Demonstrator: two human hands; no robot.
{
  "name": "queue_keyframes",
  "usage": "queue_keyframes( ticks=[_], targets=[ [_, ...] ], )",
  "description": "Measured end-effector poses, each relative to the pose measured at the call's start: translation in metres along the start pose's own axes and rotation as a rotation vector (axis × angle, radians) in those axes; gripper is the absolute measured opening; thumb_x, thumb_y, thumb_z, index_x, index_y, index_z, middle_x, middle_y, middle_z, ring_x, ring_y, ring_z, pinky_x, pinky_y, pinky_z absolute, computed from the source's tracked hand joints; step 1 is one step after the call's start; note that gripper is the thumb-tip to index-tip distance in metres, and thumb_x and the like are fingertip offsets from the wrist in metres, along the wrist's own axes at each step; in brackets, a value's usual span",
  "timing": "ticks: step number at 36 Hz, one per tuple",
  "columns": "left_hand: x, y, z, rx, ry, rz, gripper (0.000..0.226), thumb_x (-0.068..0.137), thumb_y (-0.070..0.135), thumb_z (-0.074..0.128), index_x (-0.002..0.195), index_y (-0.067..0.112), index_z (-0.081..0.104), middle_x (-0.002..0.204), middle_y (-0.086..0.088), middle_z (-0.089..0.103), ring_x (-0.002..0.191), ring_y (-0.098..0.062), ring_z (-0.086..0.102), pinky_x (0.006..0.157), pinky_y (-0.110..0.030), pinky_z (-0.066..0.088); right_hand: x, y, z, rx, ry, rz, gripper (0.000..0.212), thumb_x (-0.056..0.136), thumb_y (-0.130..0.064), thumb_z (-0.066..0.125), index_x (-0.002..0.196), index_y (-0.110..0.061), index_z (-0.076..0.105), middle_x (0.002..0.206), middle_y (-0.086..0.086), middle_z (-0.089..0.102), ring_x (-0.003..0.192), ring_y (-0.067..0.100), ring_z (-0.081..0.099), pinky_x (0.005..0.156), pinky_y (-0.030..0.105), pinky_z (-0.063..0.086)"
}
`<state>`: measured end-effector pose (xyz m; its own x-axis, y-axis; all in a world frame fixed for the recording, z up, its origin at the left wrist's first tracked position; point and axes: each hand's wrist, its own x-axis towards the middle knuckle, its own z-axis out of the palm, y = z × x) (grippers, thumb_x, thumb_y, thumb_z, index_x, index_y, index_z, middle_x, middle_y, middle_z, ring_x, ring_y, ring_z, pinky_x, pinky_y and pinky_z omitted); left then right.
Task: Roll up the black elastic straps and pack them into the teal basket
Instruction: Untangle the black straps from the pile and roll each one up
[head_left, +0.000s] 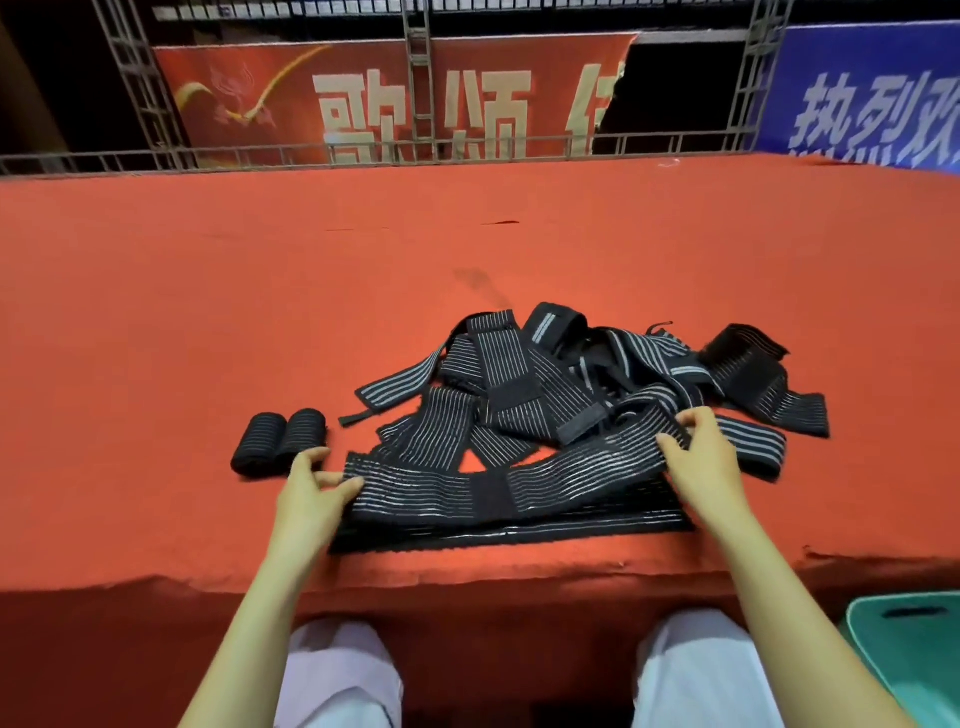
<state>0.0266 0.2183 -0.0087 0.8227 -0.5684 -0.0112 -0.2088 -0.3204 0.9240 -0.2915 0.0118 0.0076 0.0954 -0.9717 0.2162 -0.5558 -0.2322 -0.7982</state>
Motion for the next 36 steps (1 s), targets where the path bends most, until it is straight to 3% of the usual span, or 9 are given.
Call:
queue_keyframes(
  ticks=[6,9,16,20,30,33,36],
  targets=[
    [-0.01,-0.015,-0.003,0.135,0.009,0.036,0.044,0.082,0.006,0.07,0.121,0.011,0.05,0.089,-0.008,0.065,0.094,-0.029,0.06,0.083,-0.037,0.042,-0.017,0.029,0.004,-0.069,0.011,0.031,0.023,0.091,-0.006,0.057,0.11,-0.006,0.045,0.104,0.021,0.061,0.087,0.033,0.054,0.07,0.034,0.034],
    [-0.01,-0.019,-0.001,0.19,0.005,0.048,0.045,0.083,0.005,0.069,0.123,0.01,0.05,0.089,-0.007,0.065,0.096,-0.031,0.06,0.084,-0.038,0.042,-0.026,0.04,0.007,-0.088,0.006,0.039,0.023,0.091,-0.006,0.057,0.111,-0.006,0.045,0.109,0.022,0.061,0.098,0.039,0.056,0.073,0.035,0.036],
    [-0.01,-0.024,0.002,0.271,0.014,0.05,0.042,0.084,0.004,0.066,0.123,0.009,0.051,0.084,-0.005,0.06,0.099,-0.034,0.059,0.087,-0.041,0.044,-0.035,0.047,0.014,-0.099,0.029,0.015,0.022,0.087,-0.005,0.058,0.107,-0.007,0.048,0.103,0.019,0.063,0.09,0.037,0.058,0.071,0.034,0.035],
    [-0.012,-0.024,0.001,0.261,0.012,0.042,0.035,0.084,0.005,0.066,0.118,0.007,0.056,0.081,-0.004,0.062,0.086,-0.026,0.059,0.079,-0.035,0.041,-0.039,0.05,0.017,-0.097,0.06,0.004,0.021,0.087,-0.005,0.058,0.105,-0.009,0.049,0.101,0.017,0.064,0.088,0.036,0.058,0.07,0.034,0.036],
    [-0.019,-0.027,0.001,0.259,0.046,0.081,0.031,0.083,0.004,0.066,0.113,0.006,0.059,0.075,0.002,0.06,0.076,-0.02,0.056,0.071,-0.029,0.034,-0.048,0.043,0.025,-0.192,0.122,-0.02,0.027,0.084,-0.001,0.06,0.109,-0.004,0.05,0.106,0.019,0.055,0.098,0.04,0.053,0.08,0.044,0.04],
    [-0.019,-0.028,0.002,0.255,0.044,0.083,0.031,0.083,0.004,0.066,0.113,0.006,0.059,0.074,0.004,0.059,0.077,-0.021,0.057,0.072,-0.03,0.036,-0.048,0.046,0.029,-0.301,0.184,-0.065,0.037,0.078,0.0,0.067,0.113,-0.001,0.053,0.111,0.021,0.051,0.106,0.041,0.046,0.086,0.048,0.04],
    [-0.018,-0.028,0.001,0.249,0.046,0.076,0.03,0.083,0.006,0.066,0.113,0.006,0.06,0.075,0.002,0.06,0.078,-0.022,0.058,0.073,-0.031,0.037,-0.048,0.05,0.037,-0.436,0.258,-0.196,0.034,0.07,0.005,0.071,0.102,0.001,0.061,0.108,0.02,0.054,0.107,0.039,0.045,0.086,0.05,0.043]
  ],
)
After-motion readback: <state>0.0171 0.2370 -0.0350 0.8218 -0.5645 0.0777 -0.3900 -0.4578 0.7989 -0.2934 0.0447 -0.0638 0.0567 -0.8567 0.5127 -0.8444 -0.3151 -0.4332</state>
